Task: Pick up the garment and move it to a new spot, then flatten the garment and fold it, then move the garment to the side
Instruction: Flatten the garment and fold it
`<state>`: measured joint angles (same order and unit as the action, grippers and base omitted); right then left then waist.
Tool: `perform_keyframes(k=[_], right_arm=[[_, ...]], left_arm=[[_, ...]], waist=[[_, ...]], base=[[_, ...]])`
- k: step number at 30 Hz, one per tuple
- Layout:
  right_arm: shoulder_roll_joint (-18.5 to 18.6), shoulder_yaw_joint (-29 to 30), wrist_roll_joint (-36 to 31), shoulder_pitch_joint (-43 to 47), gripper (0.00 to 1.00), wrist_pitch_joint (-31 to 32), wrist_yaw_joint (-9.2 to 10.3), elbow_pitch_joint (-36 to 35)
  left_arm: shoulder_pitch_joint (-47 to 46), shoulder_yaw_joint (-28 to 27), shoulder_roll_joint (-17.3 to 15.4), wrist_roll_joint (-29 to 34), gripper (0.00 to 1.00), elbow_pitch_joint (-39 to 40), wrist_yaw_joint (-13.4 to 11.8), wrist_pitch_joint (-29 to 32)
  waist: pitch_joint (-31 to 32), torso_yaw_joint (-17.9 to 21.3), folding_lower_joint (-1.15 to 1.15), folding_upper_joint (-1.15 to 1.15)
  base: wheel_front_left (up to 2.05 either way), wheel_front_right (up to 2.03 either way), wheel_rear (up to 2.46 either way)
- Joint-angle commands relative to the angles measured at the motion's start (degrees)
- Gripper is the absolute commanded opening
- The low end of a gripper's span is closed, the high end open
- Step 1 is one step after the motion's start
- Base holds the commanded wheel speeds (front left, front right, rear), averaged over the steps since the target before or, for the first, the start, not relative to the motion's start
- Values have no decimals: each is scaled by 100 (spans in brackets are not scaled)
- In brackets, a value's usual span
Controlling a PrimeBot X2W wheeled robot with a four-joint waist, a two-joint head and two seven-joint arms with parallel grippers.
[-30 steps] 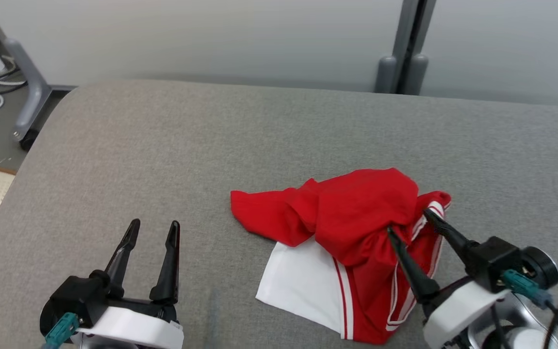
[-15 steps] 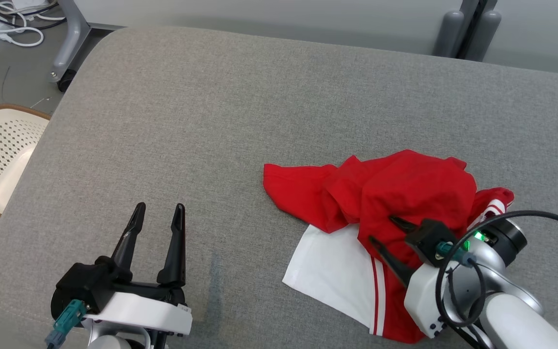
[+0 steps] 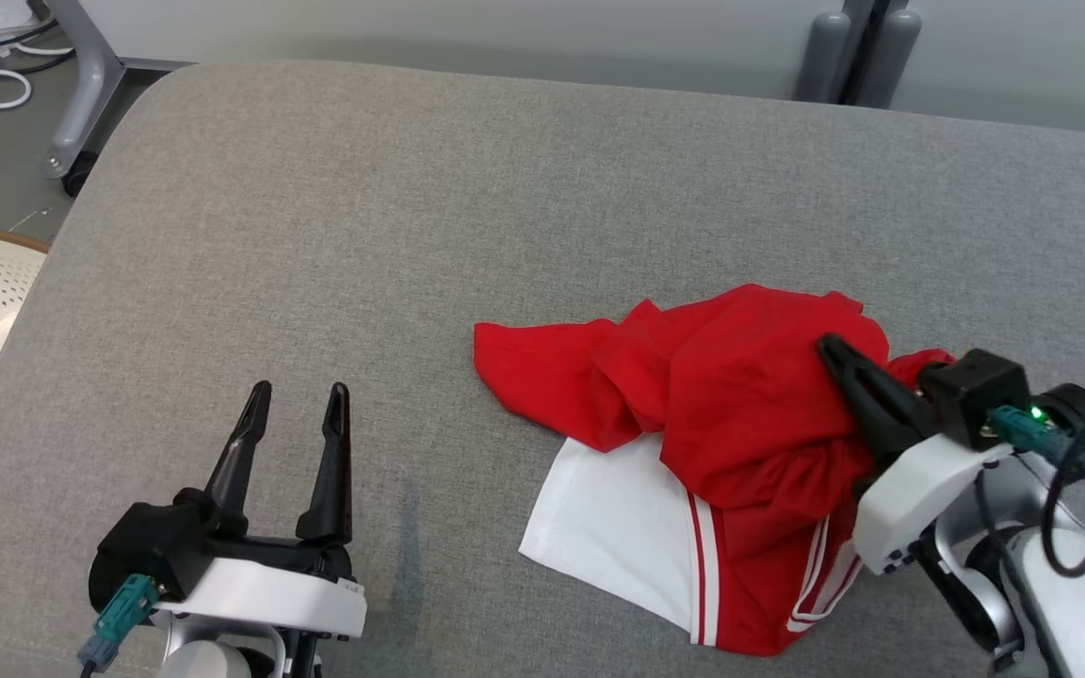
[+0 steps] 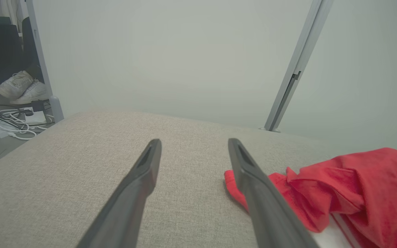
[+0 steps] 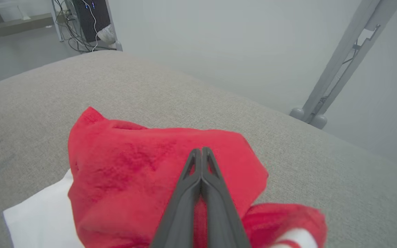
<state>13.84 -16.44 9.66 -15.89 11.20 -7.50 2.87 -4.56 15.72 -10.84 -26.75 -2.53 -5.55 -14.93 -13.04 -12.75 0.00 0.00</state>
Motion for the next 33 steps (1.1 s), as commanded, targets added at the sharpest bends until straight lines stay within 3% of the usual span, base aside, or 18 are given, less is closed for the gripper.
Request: perform_keyframes(k=[1,8,12,13,14,15,33], right_arm=[[-39,125,-3,53,0,-89,2,-26],[-593,1052,328,451,0,-715,2,-344],[-719,1255,387,622,0,-999,2,-538],[-743,1313,373,637,13,-1079,2,-590],[-763,1345,346,699,47,-1123,2,-630],[-779,1387,312,762,100,-1172,2,-674],[-1003,2200,-30,2312,100,-1022,2,-959]], left_arm=[[-92,-31,-33,38,100,4,29,-29],[21,-50,-51,66,100,-2,31,-29],[41,-50,-94,63,100,16,6,-3],[35,-44,-105,69,100,25,-1,9],[48,-48,-125,70,100,34,-12,18],[74,-48,-149,73,100,36,-22,43],[792,17,-436,10,100,270,-198,426]], waist=[[12,24,0,0],[175,152,0,0],[270,243,0,0],[297,264,0,0],[329,291,0,0],[363,322,0,0],[1190,807,0,0]], base=[[0,0,0],[0,0,0],[0,0,0],[0,0,0],[0,0,0],[0,0,0],[0,0,0]])
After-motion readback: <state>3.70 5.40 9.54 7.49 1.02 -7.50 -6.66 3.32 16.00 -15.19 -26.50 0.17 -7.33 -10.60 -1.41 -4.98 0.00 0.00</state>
